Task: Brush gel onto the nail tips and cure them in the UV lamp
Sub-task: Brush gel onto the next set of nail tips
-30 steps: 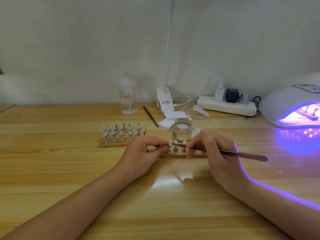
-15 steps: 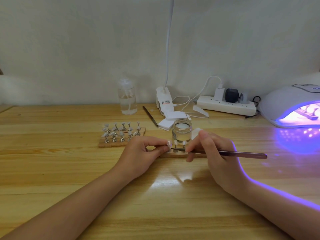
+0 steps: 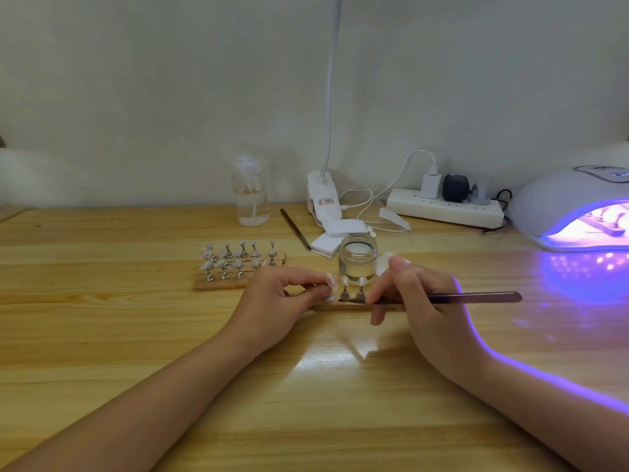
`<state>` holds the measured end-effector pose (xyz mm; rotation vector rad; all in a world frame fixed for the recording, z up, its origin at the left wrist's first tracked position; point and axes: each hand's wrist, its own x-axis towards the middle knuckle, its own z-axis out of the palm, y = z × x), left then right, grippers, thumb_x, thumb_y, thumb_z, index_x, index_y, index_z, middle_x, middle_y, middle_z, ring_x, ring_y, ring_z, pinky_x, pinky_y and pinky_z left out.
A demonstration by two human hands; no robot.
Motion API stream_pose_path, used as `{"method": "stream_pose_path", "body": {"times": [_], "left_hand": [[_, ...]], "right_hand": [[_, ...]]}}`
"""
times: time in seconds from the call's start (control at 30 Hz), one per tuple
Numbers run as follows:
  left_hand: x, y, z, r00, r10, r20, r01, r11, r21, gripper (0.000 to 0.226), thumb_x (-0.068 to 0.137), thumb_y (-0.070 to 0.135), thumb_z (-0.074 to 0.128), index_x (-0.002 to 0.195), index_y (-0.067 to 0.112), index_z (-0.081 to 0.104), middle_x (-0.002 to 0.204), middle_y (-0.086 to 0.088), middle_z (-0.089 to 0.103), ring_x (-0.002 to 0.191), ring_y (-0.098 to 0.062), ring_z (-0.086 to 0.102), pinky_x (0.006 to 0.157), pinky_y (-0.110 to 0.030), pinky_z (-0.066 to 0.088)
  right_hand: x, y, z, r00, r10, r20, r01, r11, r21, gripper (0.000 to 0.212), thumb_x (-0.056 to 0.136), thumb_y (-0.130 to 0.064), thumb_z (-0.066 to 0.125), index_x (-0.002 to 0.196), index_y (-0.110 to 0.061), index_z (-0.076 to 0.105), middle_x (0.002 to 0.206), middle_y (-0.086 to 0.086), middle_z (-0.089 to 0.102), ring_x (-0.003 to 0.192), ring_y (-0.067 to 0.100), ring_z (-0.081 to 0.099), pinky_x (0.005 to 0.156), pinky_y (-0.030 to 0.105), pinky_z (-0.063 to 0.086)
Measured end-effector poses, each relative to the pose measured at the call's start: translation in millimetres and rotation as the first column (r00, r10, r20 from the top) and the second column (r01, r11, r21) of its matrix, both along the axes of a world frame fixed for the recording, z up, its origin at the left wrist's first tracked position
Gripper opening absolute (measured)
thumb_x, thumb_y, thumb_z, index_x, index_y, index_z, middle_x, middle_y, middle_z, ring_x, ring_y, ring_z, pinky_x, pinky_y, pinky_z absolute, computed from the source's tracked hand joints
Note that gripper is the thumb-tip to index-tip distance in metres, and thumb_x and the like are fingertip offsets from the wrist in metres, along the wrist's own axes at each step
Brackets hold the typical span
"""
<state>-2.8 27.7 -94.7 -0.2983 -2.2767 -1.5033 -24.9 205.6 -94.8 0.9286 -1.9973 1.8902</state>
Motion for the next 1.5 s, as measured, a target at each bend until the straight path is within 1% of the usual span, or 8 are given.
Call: {"method": "stream_pose_path", "body": {"times": [0.23,0.37,0.53,0.8,1.0,1.23,1.33,1.5], "left_hand": [[3.0,0.7,4.0,1.0,0.019,0.018,-0.019,1.0,-0.001,0.019,0.071,0.012,0.074,0.071,0.03,0.07,0.071,0.011,0.07,0.068,0.006,0.06,0.053,-0.007,0.042],[4.6,1.7,5.8,1.0,-0.002,0.022,0.002,1.0,-0.005,0.018,0.071,0.01,0.074,0.071,0.027,0.07,0.069,0.011,0.07,0.067,0.004,0.061,0.053,-0.007,0.042],[4.8,2.1,5.9,1.0,0.019,0.02,-0.018,0.999,-0.027,0.024,0.071,0.005,0.074,0.07,0.028,0.069,0.063,0.017,0.066,0.066,0.006,0.058,0.052,-0.006,0.04],[5.7,2.3,6.2,0.999,0.028,0.018,-0.028,0.999,-0.046,0.017,0.072,0.004,0.073,0.074,0.021,0.072,0.067,0.008,0.065,0.066,0.005,0.057,0.051,-0.007,0.039],[4.9,2.0,6.1,0.999,0.045,0.026,-0.044,0.997,-0.065,0.017,0.072,0.005,0.074,0.074,0.022,0.071,0.07,0.006,0.063,0.067,0.004,0.055,0.051,-0.007,0.037],[5.3,1.6,5.9,0.998,0.055,0.024,-0.054,0.996,-0.071,0.016,0.074,0.006,0.073,0.074,0.022,0.071,0.068,0.008,0.064,0.067,0.005,0.056,0.053,-0.007,0.039],[5.3,1.0,5.4,0.998,0.05,0.036,-0.048,0.997,-0.053,0.018,0.073,0.007,0.073,0.074,0.024,0.07,0.066,0.011,0.065,0.067,0.006,0.058,0.053,-0.007,0.04],[4.8,1.1,4.6,0.996,0.069,0.054,-0.069,0.998,-0.006,0.012,0.073,0.015,0.074,0.075,0.025,0.068,0.071,0.011,0.069,0.07,0.001,0.062,0.059,-0.019,0.046]], "right_hand": [[-2.4,-0.8,0.7,0.996,-0.078,-0.048,0.08,0.996,0.037,0.04,0.087,-0.041,0.036,0.067,-0.018,0.063,0.061,-0.001,0.063,0.062,0.004,0.057,0.061,0.009,0.037],[-2.3,-1.0,0.7,0.992,-0.08,-0.102,0.09,0.991,0.099,0.039,0.089,-0.039,0.036,0.07,-0.017,0.063,0.065,-0.004,0.064,0.068,0.01,0.061,0.067,0.022,0.047],[1.4,-0.8,1.8,0.988,-0.04,-0.149,0.062,0.987,0.149,0.036,0.089,-0.036,0.036,0.069,-0.021,0.062,0.062,-0.002,0.063,0.069,0.007,0.062,0.071,0.02,0.047],[-0.2,-0.9,1.2,0.991,-0.05,-0.121,0.06,0.995,0.08,0.041,0.089,-0.035,0.036,0.068,-0.013,0.063,0.06,0.001,0.061,0.065,0.013,0.062,0.069,0.033,0.05],[1.5,-1.6,2.6,0.983,-0.069,-0.168,0.102,0.975,0.199,0.036,0.089,-0.038,0.036,0.07,-0.021,0.062,0.063,-0.006,0.062,0.07,0.007,0.061,0.068,0.02,0.045],[3.3,-0.9,1.8,0.984,-0.021,-0.178,0.046,0.99,0.135,0.042,0.089,-0.033,0.037,0.062,-0.013,0.063,0.055,-0.001,0.061,0.06,0.003,0.058,0.067,0.018,0.045],[2.7,0.6,3.9,0.988,-0.044,-0.148,0.057,0.994,0.088,0.037,0.087,-0.033,0.039,0.065,-0.014,0.062,0.06,-0.001,0.062,0.064,0.011,0.061,0.069,0.028,0.049],[1.3,-1.1,6.8,0.974,-0.167,-0.153,0.185,0.976,0.115,0.011,0.082,-0.032,0.056,0.079,-0.022,0.061,0.072,-0.006,0.065,0.066,0.007,0.061,0.066,0.013,0.044]]}}
